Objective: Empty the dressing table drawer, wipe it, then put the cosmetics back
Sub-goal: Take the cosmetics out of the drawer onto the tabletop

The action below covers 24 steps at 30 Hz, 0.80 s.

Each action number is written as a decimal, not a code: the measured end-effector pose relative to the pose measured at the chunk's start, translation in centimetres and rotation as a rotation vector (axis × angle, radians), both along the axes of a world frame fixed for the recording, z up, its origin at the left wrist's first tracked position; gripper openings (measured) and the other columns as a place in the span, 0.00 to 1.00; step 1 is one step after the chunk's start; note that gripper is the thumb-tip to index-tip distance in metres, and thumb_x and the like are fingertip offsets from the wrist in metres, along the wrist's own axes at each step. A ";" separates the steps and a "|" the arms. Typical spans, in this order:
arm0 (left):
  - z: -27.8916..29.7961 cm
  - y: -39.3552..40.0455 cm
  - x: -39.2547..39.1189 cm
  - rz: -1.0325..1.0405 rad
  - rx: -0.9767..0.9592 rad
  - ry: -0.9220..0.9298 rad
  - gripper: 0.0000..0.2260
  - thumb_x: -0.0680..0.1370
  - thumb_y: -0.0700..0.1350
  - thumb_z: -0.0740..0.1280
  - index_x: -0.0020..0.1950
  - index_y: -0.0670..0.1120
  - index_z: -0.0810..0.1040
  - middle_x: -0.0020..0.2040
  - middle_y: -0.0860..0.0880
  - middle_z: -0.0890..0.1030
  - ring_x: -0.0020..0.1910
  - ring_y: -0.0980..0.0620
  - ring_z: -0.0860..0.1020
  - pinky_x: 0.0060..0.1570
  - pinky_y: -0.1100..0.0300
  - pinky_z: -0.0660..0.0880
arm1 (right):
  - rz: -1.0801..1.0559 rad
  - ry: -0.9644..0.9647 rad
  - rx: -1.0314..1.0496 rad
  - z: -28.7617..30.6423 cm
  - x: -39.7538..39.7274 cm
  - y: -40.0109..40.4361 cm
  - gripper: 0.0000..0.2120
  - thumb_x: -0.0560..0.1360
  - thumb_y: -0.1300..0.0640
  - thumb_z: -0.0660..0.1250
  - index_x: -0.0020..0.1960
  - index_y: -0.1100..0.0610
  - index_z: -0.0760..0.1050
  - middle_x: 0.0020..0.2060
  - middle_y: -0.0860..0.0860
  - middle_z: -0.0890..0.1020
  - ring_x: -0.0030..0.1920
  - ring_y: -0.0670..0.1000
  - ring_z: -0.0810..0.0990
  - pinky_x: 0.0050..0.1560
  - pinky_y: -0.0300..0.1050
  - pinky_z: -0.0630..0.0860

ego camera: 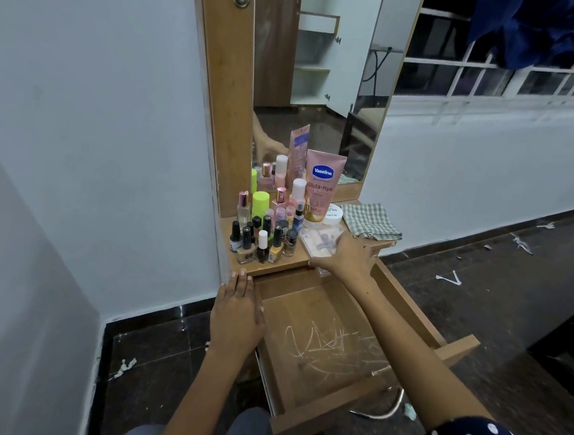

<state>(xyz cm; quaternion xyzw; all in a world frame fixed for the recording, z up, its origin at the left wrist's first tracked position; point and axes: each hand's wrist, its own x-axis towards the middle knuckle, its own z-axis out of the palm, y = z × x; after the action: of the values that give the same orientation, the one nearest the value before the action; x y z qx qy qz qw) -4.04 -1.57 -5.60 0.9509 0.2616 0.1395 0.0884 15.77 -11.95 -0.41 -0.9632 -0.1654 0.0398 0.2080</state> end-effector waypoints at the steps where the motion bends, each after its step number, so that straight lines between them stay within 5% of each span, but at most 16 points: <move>1: 0.0 0.0 0.0 -0.001 -0.002 -0.001 0.26 0.80 0.48 0.58 0.75 0.39 0.59 0.76 0.41 0.59 0.76 0.45 0.56 0.74 0.52 0.52 | 0.014 -0.002 0.006 -0.1 0.1 0.1 0.42 0.58 0.34 0.74 0.64 0.56 0.67 0.62 0.58 0.74 0.64 0.60 0.70 0.60 0.58 0.70; 5: -0.1 0.0 0.0 -0.001 -0.009 -0.018 0.26 0.80 0.49 0.56 0.76 0.40 0.57 0.77 0.42 0.57 0.76 0.46 0.53 0.74 0.53 0.49 | 0.130 -0.036 0.051 -0.1 0.1 -0.6 0.37 0.63 0.31 0.70 0.63 0.53 0.72 0.65 0.57 0.72 0.66 0.59 0.68 0.62 0.60 0.70; 9: -0.3 0.1 0.0 -0.006 -0.005 0.001 0.26 0.80 0.49 0.55 0.76 0.41 0.56 0.77 0.43 0.55 0.77 0.47 0.52 0.74 0.54 0.47 | 0.255 -0.140 0.173 0.1 -1.0 -3.5 0.27 0.66 0.40 0.74 0.60 0.53 0.78 0.68 0.55 0.71 0.69 0.57 0.66 0.66 0.55 0.67; 15: -0.9 0.2 0.1 0.002 0.033 -0.023 0.25 0.77 0.46 0.63 0.71 0.37 0.66 0.72 0.39 0.65 0.73 0.43 0.63 0.72 0.51 0.56 | 0.363 -0.154 0.132 -1.1 -2.3 -5.3 0.25 0.70 0.47 0.73 0.64 0.53 0.77 0.70 0.54 0.71 0.73 0.55 0.65 0.71 0.49 0.61; 24: -0.2 0.1 0.0 -0.010 0.016 0.016 0.27 0.80 0.50 0.55 0.77 0.41 0.54 0.77 0.43 0.54 0.77 0.47 0.51 0.74 0.55 0.46 | 0.338 -0.174 0.210 -2.8 -1.9 -4.4 0.19 0.74 0.52 0.71 0.64 0.52 0.77 0.68 0.54 0.73 0.72 0.55 0.66 0.68 0.51 0.66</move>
<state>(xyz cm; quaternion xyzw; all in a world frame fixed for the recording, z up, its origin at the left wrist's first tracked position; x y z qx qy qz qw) -4.07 -1.52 -5.76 0.9540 0.2563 0.1337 0.0795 13.86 -16.34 -3.22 -0.8946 -0.3450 -0.0269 0.2826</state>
